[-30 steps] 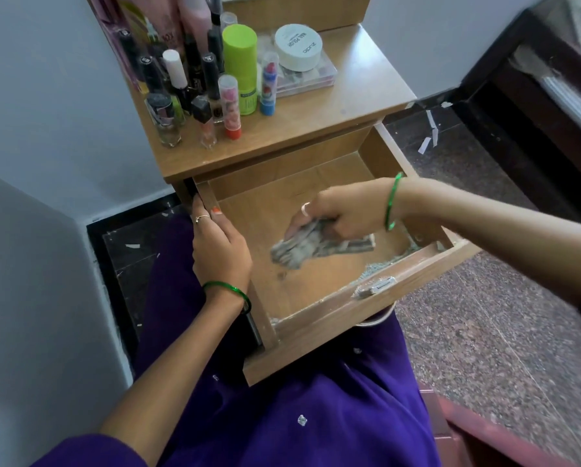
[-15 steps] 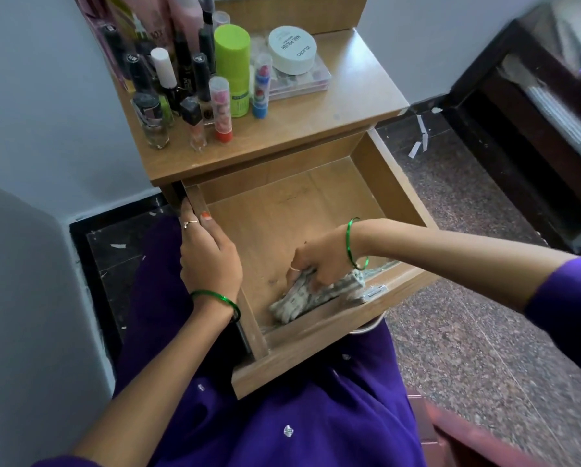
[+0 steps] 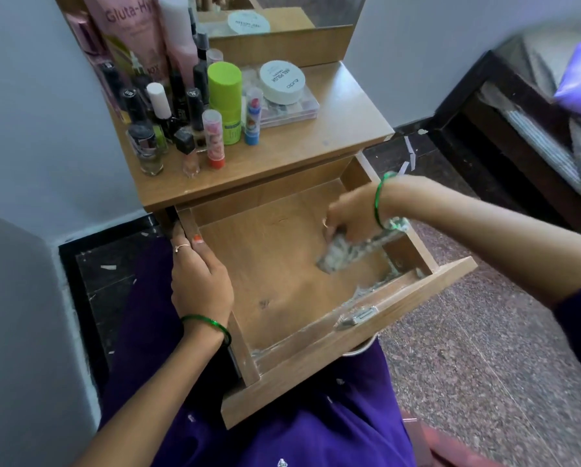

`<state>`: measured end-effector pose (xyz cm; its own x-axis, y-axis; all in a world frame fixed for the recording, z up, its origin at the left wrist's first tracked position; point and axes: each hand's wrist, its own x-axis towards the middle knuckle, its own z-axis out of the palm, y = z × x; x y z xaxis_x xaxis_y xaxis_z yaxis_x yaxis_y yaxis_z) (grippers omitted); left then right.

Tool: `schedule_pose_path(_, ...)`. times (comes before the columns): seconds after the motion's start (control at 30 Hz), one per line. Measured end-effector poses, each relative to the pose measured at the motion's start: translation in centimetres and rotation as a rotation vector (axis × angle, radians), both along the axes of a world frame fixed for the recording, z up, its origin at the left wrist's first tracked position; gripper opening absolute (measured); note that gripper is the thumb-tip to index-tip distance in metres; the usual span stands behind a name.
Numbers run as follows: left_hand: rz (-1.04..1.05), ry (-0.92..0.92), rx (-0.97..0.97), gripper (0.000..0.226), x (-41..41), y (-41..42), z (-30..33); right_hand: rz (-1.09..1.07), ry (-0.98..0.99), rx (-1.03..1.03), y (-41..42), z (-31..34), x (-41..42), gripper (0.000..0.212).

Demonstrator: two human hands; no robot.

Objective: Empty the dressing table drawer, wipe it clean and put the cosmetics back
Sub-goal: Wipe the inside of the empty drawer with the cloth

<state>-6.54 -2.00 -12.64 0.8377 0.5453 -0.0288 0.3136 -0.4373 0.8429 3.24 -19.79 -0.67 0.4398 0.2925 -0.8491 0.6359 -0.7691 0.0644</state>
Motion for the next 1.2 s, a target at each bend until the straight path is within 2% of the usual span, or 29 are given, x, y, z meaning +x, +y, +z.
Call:
schedule_pose_path(0.03, 0.002, -0.002, -0.005, 0.04, 0.0, 0.0, 0.0, -0.017, -0.005, 0.066, 0.8, 1.1, 0.4, 0.043)
schedule_pose_path(0.07, -0.003, -0.009, -0.007, 0.039, -0.1, 0.0, 0.0, -0.026, 0.001, 0.129, 1.5, 2.2, 0.5, 0.029)
schedule_pose_path(0.13, -0.017, -0.027, -0.007, 0.038, -0.2, 0.1, 0.0, -0.059, 0.007, 0.157, 2.5, 2.5, 0.6, 0.02)
schedule_pose_path(0.2, -0.021, -0.029, -0.018, 0.035, -0.2, 0.2, 0.1, -0.039, 0.087, 0.172, 3.9, 1.4, -0.1, 0.031)
schedule_pose_path(0.33, -0.006, -0.013, -0.031, 0.04, -0.1, 0.1, 0.1, 0.006, 0.223, 0.19, 4.7, -2.7, -1.5, 0.011)
schedule_pose_path(0.4, -0.005, -0.015, -0.027, 0.041, 0.0, 0.1, 0.0, -0.027, 0.308, 0.163, 3.9, -4.5, -2.6, 0.016)
schedule_pose_path(0.5, -0.006, -0.014, -0.021, 0.041, 0.0, 0.1, -0.2, -0.138, 0.37, 0.156, 1.7, -6.0, -3.5, 0.037)
schedule_pose_path(0.57, -0.005, -0.013, -0.025, 0.041, -0.1, 0.0, -0.1, -0.156, 0.276, 0.078, 0.0, -6.1, -2.8, 0.042)
schedule_pose_path(0.7, -0.015, -0.018, -0.032, 0.041, -0.3, 0.0, -0.1, -0.043, 0.127, -0.311, -2.1, -5.0, -0.8, 0.037)
schedule_pose_path(0.77, -0.016, -0.021, -0.032, 0.041, -0.3, 0.1, -0.2, -0.014, 0.082, -0.398, -2.3, -3.8, 0.1, 0.04)
schedule_pose_path(0.83, -0.013, -0.022, -0.028, 0.041, -0.3, 0.1, -0.4, -0.045, 0.059, -0.315, -2.2, -2.1, 1.4, 0.038)
schedule_pose_path(0.93, -0.01, -0.013, -0.028, 0.041, -0.1, 0.0, -0.4, -0.091, 0.04, -0.044, -1.9, -0.8, 3.1, 0.023)
schedule_pose_path(1.03, -0.01, -0.008, -0.035, 0.042, 0.0, 0.1, -0.3, -0.294, 0.129, 0.257, -1.2, -1.9, 3.0, 0.019)
schedule_pose_path(1.1, -0.007, -0.007, -0.037, 0.042, 0.1, 0.2, -0.2, -0.459, 0.271, 0.396, -0.2, -3.3, 2.0, 0.034)
schedule_pose_path(1.2, -0.003, -0.006, -0.022, 0.043, 0.1, 0.0, 0.0, -0.616, 0.51, 0.447, 0.7, -5.3, 0.5, 0.05)
